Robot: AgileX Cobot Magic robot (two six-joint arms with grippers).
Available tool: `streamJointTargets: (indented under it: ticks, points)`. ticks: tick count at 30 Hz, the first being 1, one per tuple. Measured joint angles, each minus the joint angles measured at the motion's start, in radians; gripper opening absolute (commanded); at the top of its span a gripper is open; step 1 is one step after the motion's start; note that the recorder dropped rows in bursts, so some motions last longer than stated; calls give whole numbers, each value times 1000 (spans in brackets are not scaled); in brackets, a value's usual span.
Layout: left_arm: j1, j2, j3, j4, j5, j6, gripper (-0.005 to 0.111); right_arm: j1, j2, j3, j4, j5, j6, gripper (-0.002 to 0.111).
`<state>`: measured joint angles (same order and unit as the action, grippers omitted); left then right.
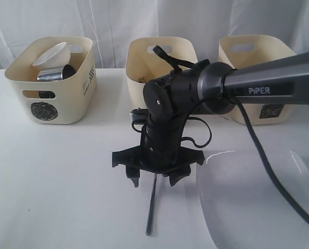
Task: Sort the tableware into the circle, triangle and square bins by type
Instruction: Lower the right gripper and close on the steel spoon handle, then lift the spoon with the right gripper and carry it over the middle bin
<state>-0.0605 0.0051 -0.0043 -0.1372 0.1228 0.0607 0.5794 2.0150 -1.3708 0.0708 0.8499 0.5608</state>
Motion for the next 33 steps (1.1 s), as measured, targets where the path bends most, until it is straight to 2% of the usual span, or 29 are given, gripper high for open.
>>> streamJointTargets:
  ticks: [5,15,18,28,30,33]
  points:
    - [0,0,0,0,0,0,42,0,16,-6,-4,4,20,68]
    - [0,0,0,0,0,19,42,7,53,-15,-5,17,22,55]
    - [0,0,0,0,0,26,42,7,54,-15,-5,21,22,47]
    - [0,0,0,0,0,28,42,7,56,-15,-3,-5,22,5]
    - [0,0,0,0,0,30,42,7,57,-15,1,-9,22,0]
    - [0,0,0,0,0,30,42,7,57,-15,1,-13,6,0]
